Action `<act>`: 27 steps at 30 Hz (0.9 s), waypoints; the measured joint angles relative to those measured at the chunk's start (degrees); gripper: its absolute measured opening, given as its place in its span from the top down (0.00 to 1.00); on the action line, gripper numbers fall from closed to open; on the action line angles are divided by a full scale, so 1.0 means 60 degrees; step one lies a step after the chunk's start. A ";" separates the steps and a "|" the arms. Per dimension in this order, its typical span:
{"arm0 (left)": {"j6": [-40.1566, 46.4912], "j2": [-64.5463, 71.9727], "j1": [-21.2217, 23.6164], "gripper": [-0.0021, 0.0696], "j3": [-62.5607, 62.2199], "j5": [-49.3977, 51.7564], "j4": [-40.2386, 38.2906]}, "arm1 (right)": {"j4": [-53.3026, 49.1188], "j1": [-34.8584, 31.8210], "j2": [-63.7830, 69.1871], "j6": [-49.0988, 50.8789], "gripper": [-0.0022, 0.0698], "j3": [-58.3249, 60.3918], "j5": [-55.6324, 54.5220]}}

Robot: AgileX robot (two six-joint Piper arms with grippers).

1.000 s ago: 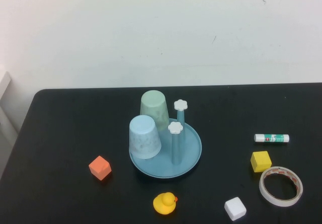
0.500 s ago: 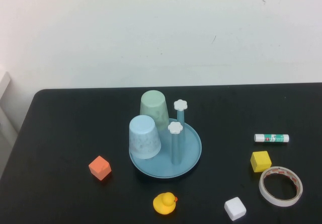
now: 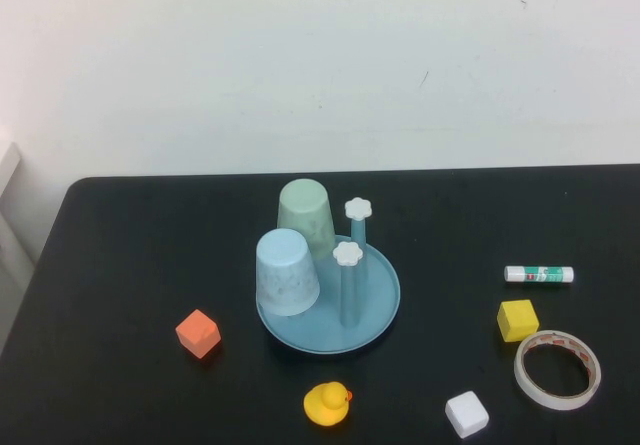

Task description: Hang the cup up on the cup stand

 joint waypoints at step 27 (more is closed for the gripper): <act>-0.0055 0.0000 0.0015 0.97 0.0000 0.0000 0.0000 | -0.2690 -0.1208 -0.2856 0.5104 0.97 0.3826 -0.3375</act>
